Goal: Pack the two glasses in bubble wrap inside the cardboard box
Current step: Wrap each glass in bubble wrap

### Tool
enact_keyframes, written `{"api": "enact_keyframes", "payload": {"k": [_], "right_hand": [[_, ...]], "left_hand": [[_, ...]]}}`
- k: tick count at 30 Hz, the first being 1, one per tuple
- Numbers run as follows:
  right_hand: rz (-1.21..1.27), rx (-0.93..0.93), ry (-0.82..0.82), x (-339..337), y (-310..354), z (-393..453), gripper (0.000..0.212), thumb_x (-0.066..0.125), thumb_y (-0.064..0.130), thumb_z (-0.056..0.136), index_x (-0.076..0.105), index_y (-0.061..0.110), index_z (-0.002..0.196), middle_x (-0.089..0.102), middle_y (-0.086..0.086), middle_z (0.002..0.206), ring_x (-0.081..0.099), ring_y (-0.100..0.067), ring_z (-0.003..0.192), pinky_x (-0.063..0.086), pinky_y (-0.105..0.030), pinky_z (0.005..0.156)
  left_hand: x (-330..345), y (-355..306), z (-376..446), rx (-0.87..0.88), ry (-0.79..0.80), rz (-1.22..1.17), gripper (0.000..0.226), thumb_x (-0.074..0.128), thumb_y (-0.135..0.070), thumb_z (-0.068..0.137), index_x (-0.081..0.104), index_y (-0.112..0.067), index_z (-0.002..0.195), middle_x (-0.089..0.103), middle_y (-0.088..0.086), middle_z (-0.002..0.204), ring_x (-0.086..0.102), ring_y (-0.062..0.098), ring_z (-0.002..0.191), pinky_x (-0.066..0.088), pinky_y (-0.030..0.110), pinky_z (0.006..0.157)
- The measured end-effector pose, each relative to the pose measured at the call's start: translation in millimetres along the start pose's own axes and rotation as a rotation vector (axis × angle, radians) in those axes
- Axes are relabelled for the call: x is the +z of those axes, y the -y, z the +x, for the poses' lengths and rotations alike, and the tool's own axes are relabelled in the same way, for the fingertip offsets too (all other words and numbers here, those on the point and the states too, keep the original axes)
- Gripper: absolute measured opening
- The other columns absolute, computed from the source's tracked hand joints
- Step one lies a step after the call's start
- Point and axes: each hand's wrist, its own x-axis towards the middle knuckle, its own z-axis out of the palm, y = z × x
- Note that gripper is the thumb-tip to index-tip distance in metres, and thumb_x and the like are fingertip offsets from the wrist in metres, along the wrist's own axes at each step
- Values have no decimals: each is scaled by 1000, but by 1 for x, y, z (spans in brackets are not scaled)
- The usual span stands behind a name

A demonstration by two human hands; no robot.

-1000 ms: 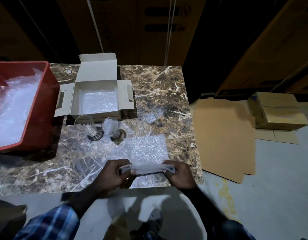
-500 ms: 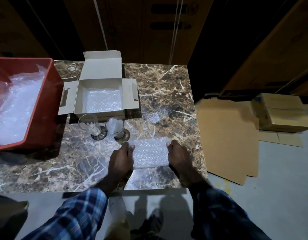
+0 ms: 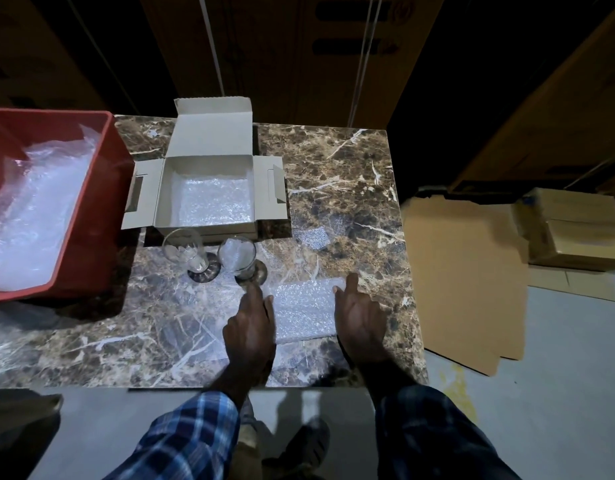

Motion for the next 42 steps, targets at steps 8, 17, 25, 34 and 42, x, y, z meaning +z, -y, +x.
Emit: {"api": "enact_keyframes", "payload": {"k": [8, 17, 25, 34, 42], "right_hand": [[-212, -402, -133, 28, -3, -14, 45, 45, 14, 99, 44, 7, 144, 40, -21, 153, 39, -33, 140, 28, -52, 113], [-157, -437, 142, 48, 0, -21, 58, 27, 35, 105, 21, 12, 158, 20, -8, 165, 19, -22, 153, 10, -41, 121], [-182, -396, 146, 37, -12, -22, 64, 25, 48, 106, 22, 11, 159, 16, -5, 166, 15, -18, 153, 10, -41, 122], [-212, -331, 129, 12, -35, -22, 70, 17, 51, 106, -1, 9, 160, -9, -8, 166, -7, -22, 154, -2, -44, 124], [-48, -673, 30, 21, -35, -35, 46, 51, 25, 92, 63, 2, 131, 53, -15, 145, 52, -27, 134, 37, -41, 115]], "left_hand": [[10, 6, 0, 175, -104, 158, 5, 59, -14, 98, 55, -15, 100, 53, 10, 99, 43, 28, 81, 38, 42, 67], [15, 5, -10, 458, -52, 83, 52, 60, -2, 81, 57, 0, 133, 52, 18, 145, 41, 37, 139, 33, 50, 112], [22, 23, -21, 568, 201, 92, 56, 32, -27, 106, 21, -8, 158, 14, 6, 167, 8, 20, 155, 21, 46, 122], [-3, 53, -9, 519, 234, 195, 72, 26, -51, 106, 8, -6, 159, 2, 11, 167, 0, 23, 155, 6, 41, 124], [15, 43, -17, 878, 173, 120, 49, 29, -27, 108, 46, -3, 147, 45, 15, 153, 36, 31, 146, 28, 47, 119]]}}
